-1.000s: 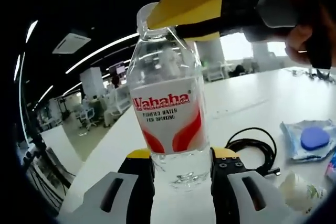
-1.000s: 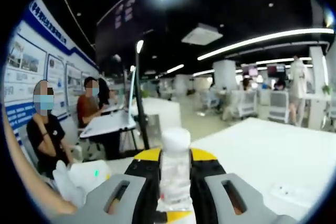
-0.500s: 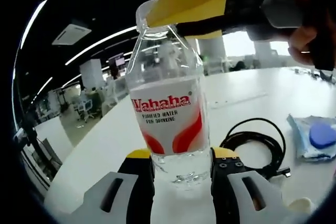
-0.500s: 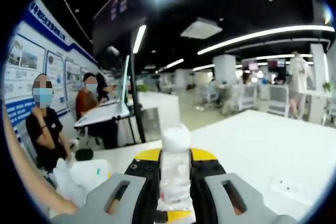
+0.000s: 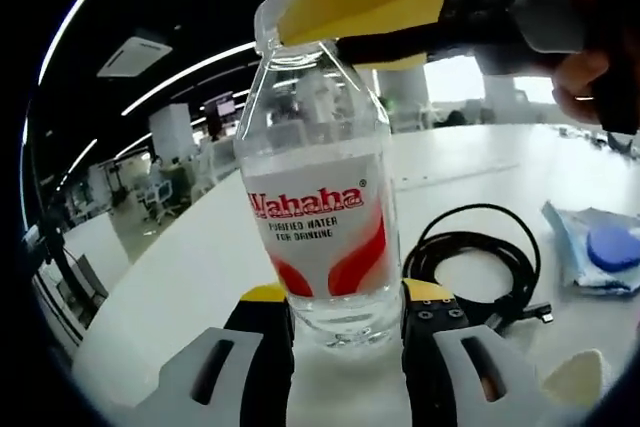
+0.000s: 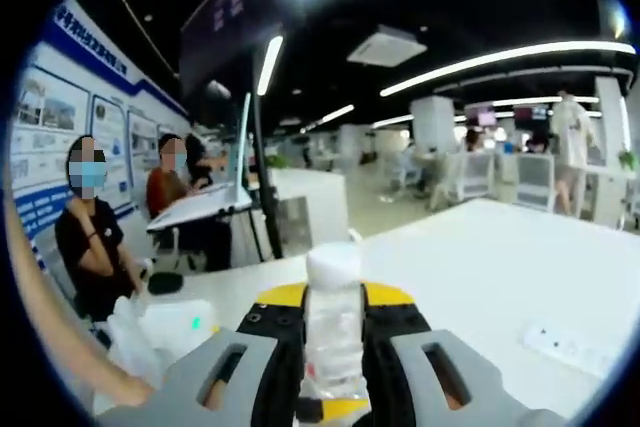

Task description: Arrange the tabletop items into an orderly group along one side of the table until the central work area is clear of visible clutter.

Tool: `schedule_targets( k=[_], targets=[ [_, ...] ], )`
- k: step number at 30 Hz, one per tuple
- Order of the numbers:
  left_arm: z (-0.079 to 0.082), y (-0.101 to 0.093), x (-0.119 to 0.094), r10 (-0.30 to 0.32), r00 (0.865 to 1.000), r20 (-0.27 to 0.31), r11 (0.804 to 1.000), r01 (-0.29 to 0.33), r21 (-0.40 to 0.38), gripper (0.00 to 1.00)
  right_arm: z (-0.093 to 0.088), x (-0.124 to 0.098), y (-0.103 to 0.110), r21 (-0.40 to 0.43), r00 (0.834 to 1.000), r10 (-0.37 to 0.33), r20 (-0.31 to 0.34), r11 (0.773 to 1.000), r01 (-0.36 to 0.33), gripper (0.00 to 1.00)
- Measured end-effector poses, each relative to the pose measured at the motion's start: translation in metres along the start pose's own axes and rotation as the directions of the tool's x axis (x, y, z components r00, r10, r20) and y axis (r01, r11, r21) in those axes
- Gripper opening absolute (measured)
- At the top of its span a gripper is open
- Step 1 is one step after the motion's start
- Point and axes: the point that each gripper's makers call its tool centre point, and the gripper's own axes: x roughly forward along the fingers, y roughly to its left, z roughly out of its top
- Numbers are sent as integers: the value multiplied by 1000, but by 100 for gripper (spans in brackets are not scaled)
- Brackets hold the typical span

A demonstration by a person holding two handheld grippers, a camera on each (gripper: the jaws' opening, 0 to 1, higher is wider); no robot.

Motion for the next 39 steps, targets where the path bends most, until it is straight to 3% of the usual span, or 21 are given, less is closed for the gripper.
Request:
schedule_targets(
  k=[13,17,19,20,23,30,35,39],
  targets=[
    [0,-4,-5,-3,1000,-6,1000,3,-9,40,-1,-1,4,-18,1000,0,1,1000,0,20],
    [4,-5,-11,-2,1000,6,1000,2,-23,48,8,-5,10,-82,999,-13,30,997,16,44],
    [6,-6,-14,-3,1000,13,998,4,-57,52,8,-9,12,-86,1000,-16,27,996,18,47],
    [5,-9,-16,-18,1000,6,996,19,-92,54,9,-15,12,-72,999,-21,29,997,24,46],
    [4,-7,-25,-15,1000,-3,995,14,-98,58,11,-32,10,-14,997,-65,38,998,66,47],
    [14,4,-83,18,1000,-2,981,-18,-193,64,37,-89,22,23,986,-139,93,990,137,47],
    [33,3,-125,34,999,42,945,-18,-327,66,51,-135,34,63,966,-236,104,971,230,47],
    [53,-6,-152,21,996,88,943,10,-333,66,71,-177,47,109,941,-304,147,951,290,47]
  ],
)
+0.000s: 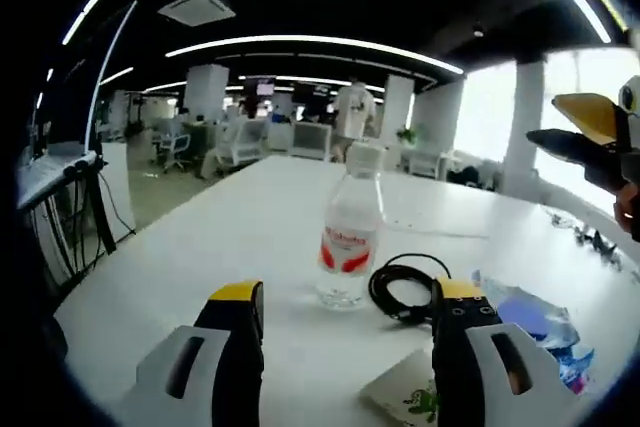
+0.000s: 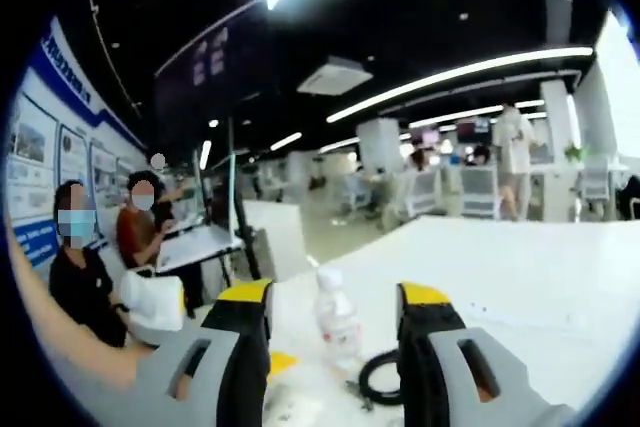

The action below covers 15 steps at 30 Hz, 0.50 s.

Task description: Arrange the tabletop items into an orderly group along one side of the table until the central work area is clear of visible clutter.

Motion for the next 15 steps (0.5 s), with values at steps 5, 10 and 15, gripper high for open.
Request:
schedule_targets(
  k=[5,10,15],
  targets=[
    [11,-26,-20,1,1000,-5,1000,-1,11,65,9,-41,-4,31,1000,-13,3,999,13,47],
    [21,-50,-34,9,1000,12,999,-10,41,66,11,-65,-12,66,1000,20,-1,998,-20,47],
    [22,-54,-36,48,999,6,997,-48,53,66,13,-75,-27,60,999,48,-3,997,-48,47]
  ],
)
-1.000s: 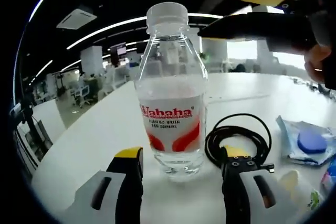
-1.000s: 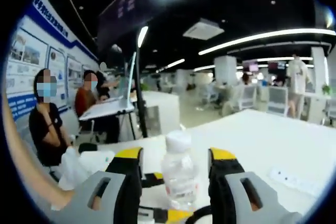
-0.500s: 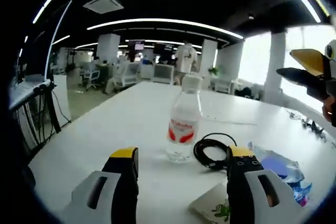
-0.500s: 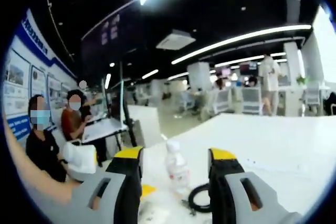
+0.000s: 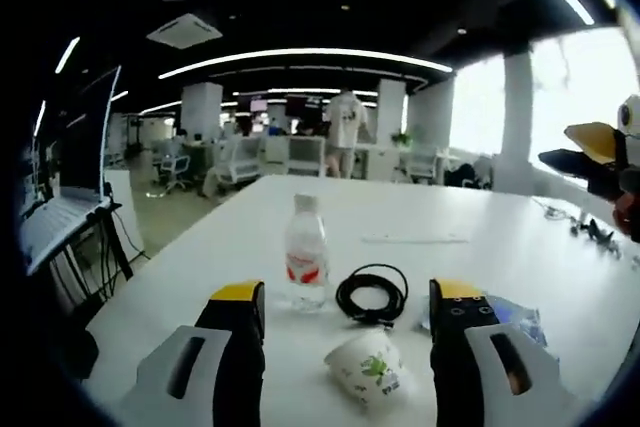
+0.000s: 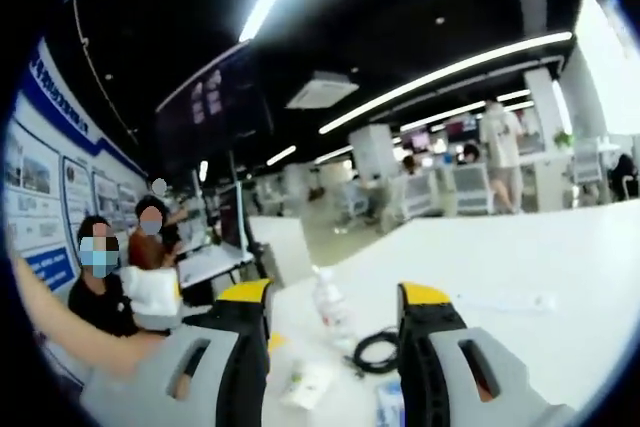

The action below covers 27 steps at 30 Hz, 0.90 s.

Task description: Arrange the tabletop items into an orderly group along one side of the table until the central work area is clear of visible clutter.

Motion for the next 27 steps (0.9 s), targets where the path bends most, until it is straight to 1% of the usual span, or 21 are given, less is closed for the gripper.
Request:
schedule_targets(
  k=[2,4,7,9,10,11,13,15,17,18,19,21,22,23,24,25,27],
  targets=[
    [1,-4,3,-8,1000,-1,1000,8,0,66,-4,2,-6,7,1000,-2,-21,1000,2,47],
    [-1,-7,8,-21,1000,-20,999,21,29,66,-7,5,-8,-2,999,4,-38,1000,-4,47],
    [-3,-9,19,-36,999,-41,999,37,24,66,-15,15,-15,-16,998,-1,-63,1000,0,47],
    [-11,-11,31,-61,995,-82,998,61,-1,67,-22,19,-25,-15,995,-35,-90,999,34,47],
    [-13,-11,36,-68,993,-94,998,68,-7,67,-25,22,-32,-2,993,-65,-100,998,65,47],
    [-18,-9,44,-66,991,-114,998,66,-5,67,-27,24,-35,2,992,-69,-101,998,69,47],
    [-23,-7,56,-63,990,-127,998,60,-31,67,-35,32,-43,-10,989,-79,-126,997,79,47],
    [-27,-9,70,-79,987,-139,996,73,-44,67,-47,41,-57,-17,981,-104,-162,995,102,47],
    [-33,-12,83,-89,982,-168,996,83,-39,67,-59,49,-70,3,974,-127,-190,992,130,47],
    [-34,-13,87,-91,981,-171,995,84,-44,66,-68,56,-79,11,965,-148,-215,988,154,47],
    [-35,-13,91,-91,980,-174,995,83,-54,65,-73,61,-85,18,961,-159,-228,986,168,47],
    [-39,-13,101,-89,979,-185,993,73,-91,64,-80,75,-92,28,958,-162,-236,984,174,47],
    [-45,-13,107,-88,975,-205,991,65,-118,63,-84,81,-95,26,956,-165,-243,984,176,47],
    [-49,-13,110,-86,972,-219,990,60,-124,63,-94,90,-99,19,948,-164,-272,984,176,47],
    [-58,-12,115,-82,965,-248,991,52,-124,61,-101,95,-101,20,941,-161,-298,984,175,47],
    [-62,-12,118,-80,962,-262,991,49,-122,59,-110,104,-103,28,934,-153,-322,985,171,47],
    [-70,-13,123,-79,955,-285,993,49,-111,52,-123,116,-105,50,926,-137,-351,985,164,48]
  ],
)
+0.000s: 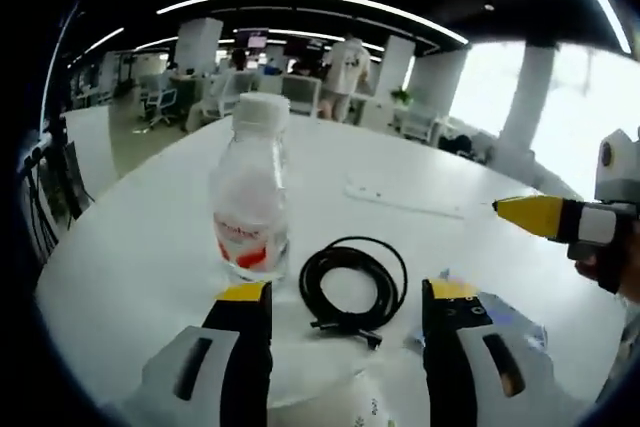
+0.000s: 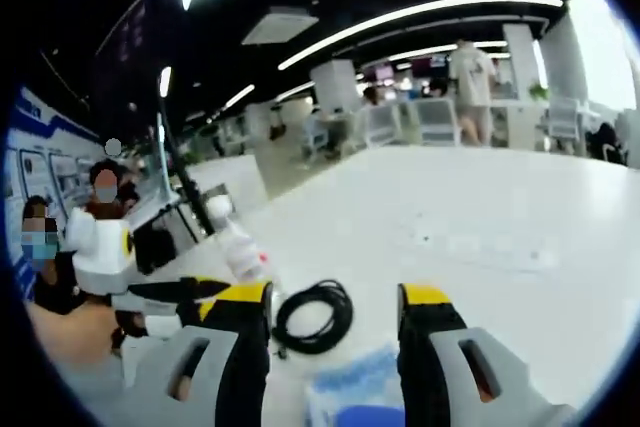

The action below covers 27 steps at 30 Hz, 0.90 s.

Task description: Arrange the tabletop items into an orderly group along one side of the table until the central work area is clear of visible clutter.

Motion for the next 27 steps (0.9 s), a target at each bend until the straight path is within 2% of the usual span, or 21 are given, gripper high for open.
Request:
schedule_targets(
  k=[3,7,15,21,27],
  targets=[
    [-6,2,11,19,1000,-23,1000,-19,12,47,-16,25,-8,7,998,-23,-57,1000,24,47],
    [-15,7,24,25,998,-64,999,-27,-43,48,-31,44,-14,75,994,-31,-106,996,39,47],
    [-21,17,40,47,995,-90,998,-51,-48,44,-53,63,-16,86,983,-45,-180,994,61,46],
    [-28,15,43,57,990,-128,997,-63,-38,39,-67,71,-14,39,971,-69,-227,996,80,41],
    [-35,15,49,69,985,-161,997,-74,-22,33,-79,78,-8,-18,961,-82,-265,997,81,32]
  ],
)
